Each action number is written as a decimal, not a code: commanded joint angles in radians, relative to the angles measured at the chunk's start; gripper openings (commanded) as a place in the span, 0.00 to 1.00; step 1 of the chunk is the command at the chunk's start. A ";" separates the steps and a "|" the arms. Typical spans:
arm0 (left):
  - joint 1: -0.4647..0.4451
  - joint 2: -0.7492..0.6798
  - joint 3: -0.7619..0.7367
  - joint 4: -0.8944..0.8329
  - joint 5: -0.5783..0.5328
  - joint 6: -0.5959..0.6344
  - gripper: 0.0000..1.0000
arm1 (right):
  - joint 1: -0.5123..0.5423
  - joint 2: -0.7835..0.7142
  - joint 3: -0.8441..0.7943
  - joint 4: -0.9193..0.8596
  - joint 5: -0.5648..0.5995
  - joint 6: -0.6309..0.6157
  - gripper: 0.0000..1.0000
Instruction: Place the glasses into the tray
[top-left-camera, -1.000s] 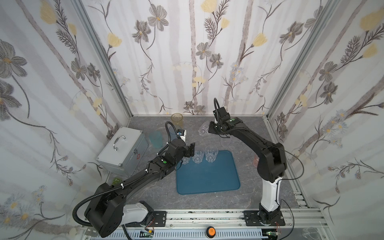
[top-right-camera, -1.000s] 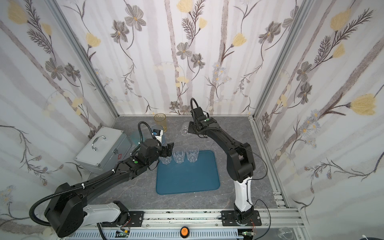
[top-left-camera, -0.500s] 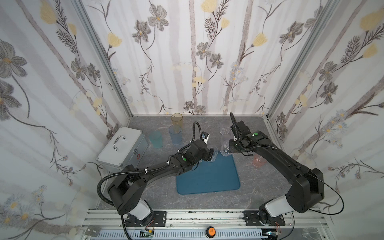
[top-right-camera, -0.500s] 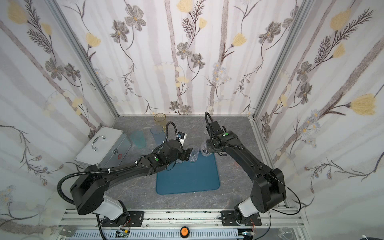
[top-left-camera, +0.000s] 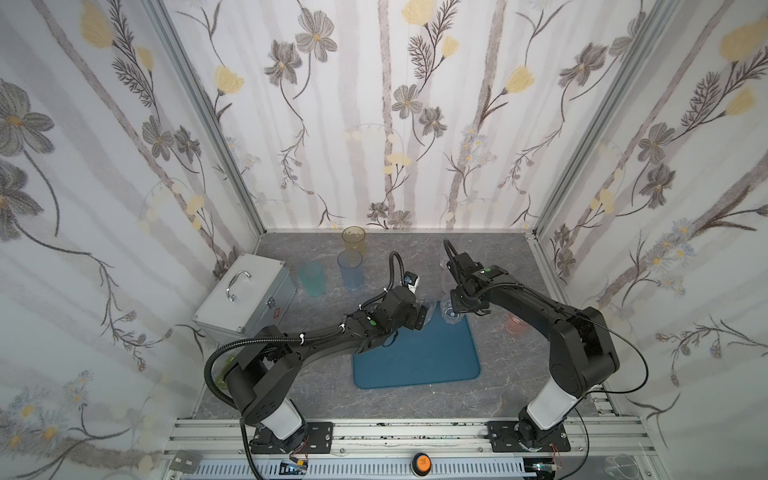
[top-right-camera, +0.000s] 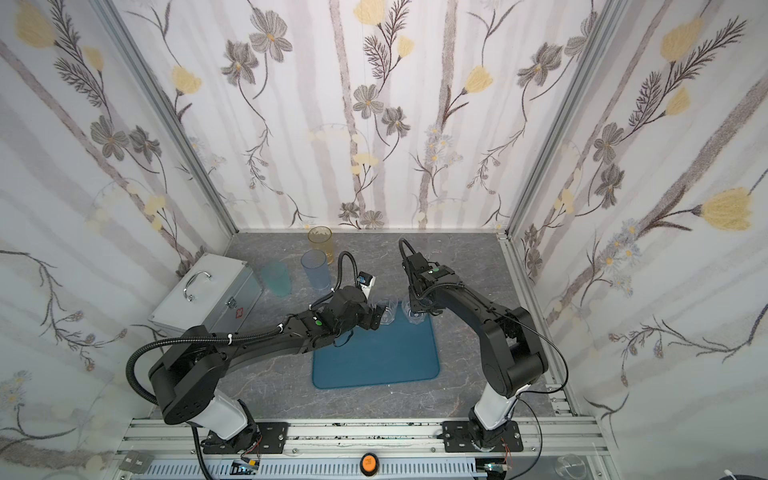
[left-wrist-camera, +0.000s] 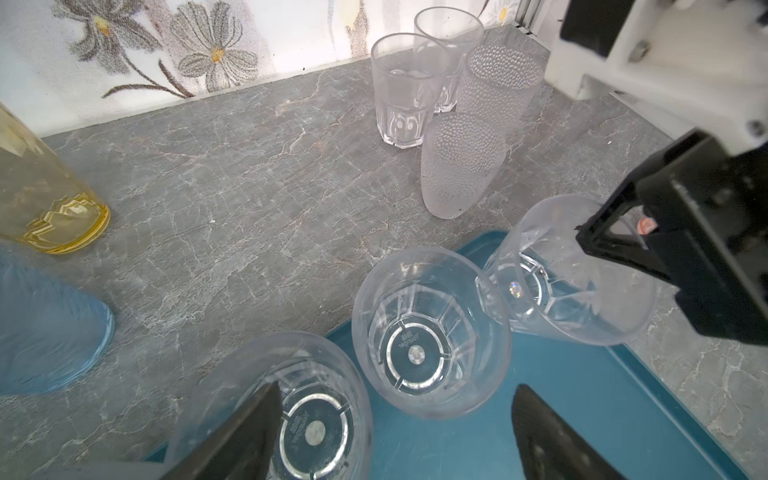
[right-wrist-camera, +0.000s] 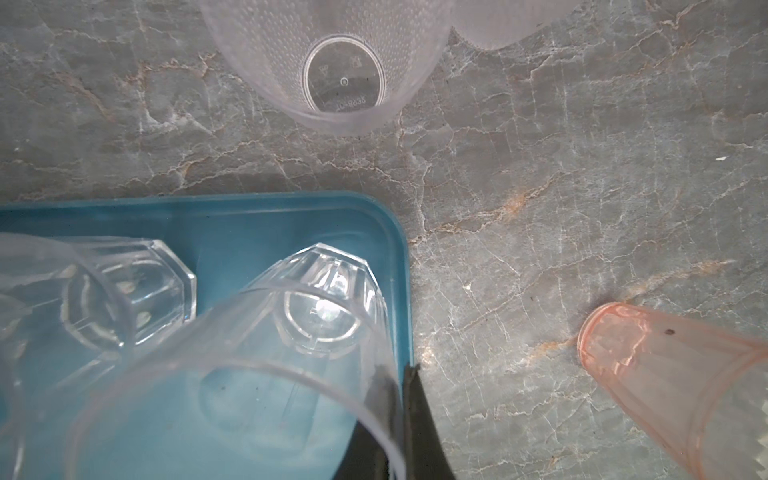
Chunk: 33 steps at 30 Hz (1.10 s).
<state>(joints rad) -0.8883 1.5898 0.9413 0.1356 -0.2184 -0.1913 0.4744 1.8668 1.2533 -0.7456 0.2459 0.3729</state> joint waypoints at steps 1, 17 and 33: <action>0.001 -0.011 -0.002 0.013 -0.023 0.000 0.89 | -0.002 0.030 0.005 0.056 0.036 -0.011 0.09; 0.059 -0.132 -0.057 0.015 -0.141 0.100 0.95 | -0.056 -0.110 0.046 0.043 -0.052 -0.019 0.47; 0.353 -0.527 -0.266 0.056 -0.107 0.102 0.97 | -0.374 0.055 0.330 0.247 -0.243 0.214 0.49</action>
<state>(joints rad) -0.5701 1.0836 0.6987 0.1898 -0.3504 -0.0315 0.1158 1.8774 1.5188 -0.5808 0.0212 0.5335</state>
